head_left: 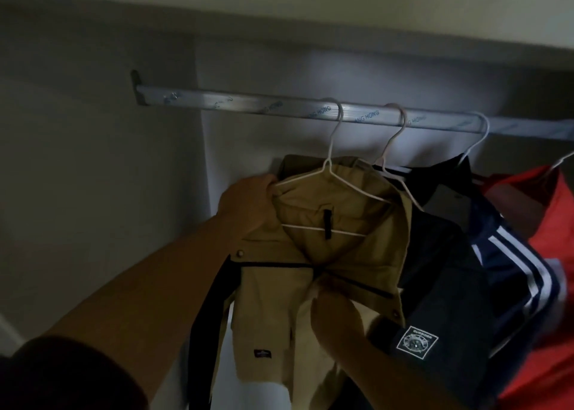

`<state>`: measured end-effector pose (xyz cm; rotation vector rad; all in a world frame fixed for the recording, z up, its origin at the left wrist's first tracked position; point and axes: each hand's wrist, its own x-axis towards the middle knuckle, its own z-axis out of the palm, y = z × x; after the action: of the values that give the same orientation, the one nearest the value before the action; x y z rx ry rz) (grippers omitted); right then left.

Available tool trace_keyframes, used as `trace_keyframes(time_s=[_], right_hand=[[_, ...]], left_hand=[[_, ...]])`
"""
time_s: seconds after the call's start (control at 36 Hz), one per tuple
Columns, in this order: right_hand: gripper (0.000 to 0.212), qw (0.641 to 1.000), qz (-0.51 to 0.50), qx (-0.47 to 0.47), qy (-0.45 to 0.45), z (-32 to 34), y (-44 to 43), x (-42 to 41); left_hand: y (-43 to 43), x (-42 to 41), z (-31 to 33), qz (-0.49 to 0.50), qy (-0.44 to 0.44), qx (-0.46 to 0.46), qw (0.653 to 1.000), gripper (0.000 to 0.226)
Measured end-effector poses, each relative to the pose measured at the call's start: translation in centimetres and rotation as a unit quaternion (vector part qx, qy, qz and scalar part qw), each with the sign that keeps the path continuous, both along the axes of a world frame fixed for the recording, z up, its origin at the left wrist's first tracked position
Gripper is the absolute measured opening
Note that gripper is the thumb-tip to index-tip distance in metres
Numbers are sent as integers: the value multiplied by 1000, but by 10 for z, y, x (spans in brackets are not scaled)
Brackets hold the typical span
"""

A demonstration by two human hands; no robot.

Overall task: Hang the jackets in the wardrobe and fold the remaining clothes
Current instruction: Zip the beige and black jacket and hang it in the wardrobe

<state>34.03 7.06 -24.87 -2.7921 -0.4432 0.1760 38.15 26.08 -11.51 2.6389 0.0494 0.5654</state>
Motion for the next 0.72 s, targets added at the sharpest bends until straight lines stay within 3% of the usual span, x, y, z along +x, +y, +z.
trace_keyframes(time_s=[0.08, 0.14, 0.19, 0.25, 0.31, 0.44, 0.5, 0.56, 0.61, 0.72], right_hand=[[28, 967, -84, 236, -43, -5, 4, -2], [30, 955, -88, 277, -55, -7, 11, -2], [29, 974, -84, 194, -80, -9, 14, -1], [26, 994, -35, 14, -105, -9, 13, 0], [22, 986, 26, -122, -107, -8, 10, -1], [28, 976, 9, -215, -37, -13, -3, 2], [29, 987, -63, -145, -4, -10, -9, 1], [30, 988, -149, 19, 40, -11, -17, 3], [35, 960, -187, 191, 78, -11, -16, 7], [28, 942, -173, 283, 56, -7, -1, 14]], left_hand=[[-2, -2, 1, -3, 2, -9, 1000, 35], [-3, -2, 0, 0, 0, -12, 1000, 34], [-4, -1, -1, 9, -5, -3, 1000, 32], [-4, -1, -1, 15, -6, 7, 1000, 31], [-3, -1, -1, 16, -2, 15, 1000, 30], [-3, 0, -2, 25, -5, 34, 999, 32], [-5, 0, -4, 31, -14, 32, 999, 32], [-7, 1, -6, 36, -25, 28, 999, 31], [-7, 2, -7, 39, -31, 29, 998, 31], [-6, 3, -7, 41, -25, 38, 998, 31]])
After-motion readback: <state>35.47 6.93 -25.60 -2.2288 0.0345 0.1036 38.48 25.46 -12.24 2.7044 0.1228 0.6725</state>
